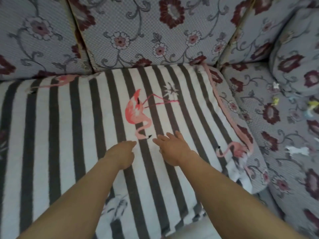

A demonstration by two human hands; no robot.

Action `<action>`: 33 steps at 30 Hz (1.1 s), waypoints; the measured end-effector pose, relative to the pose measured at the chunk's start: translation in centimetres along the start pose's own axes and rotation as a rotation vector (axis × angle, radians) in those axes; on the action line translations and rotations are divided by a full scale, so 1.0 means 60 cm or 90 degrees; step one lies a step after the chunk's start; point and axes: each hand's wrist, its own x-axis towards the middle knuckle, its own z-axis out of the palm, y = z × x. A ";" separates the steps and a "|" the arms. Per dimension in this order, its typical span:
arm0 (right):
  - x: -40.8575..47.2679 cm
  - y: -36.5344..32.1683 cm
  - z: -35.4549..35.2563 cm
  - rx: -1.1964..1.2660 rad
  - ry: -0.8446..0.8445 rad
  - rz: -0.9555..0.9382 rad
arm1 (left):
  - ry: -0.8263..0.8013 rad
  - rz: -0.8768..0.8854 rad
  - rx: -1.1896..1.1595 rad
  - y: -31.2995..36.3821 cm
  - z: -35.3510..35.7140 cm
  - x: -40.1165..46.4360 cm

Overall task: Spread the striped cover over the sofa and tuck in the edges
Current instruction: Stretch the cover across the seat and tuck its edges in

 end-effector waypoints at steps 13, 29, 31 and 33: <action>-0.260 0.172 0.103 0.162 0.004 0.190 | -0.045 0.167 0.073 0.278 0.111 -0.064; -0.366 0.369 0.235 0.434 0.081 0.408 | -0.077 0.260 0.124 0.497 0.266 -0.019; -0.346 0.394 0.263 0.495 0.097 0.427 | -0.052 0.249 0.098 0.529 0.295 0.013; -0.330 0.411 0.285 0.562 0.126 0.443 | -0.007 0.233 0.086 0.558 0.321 0.043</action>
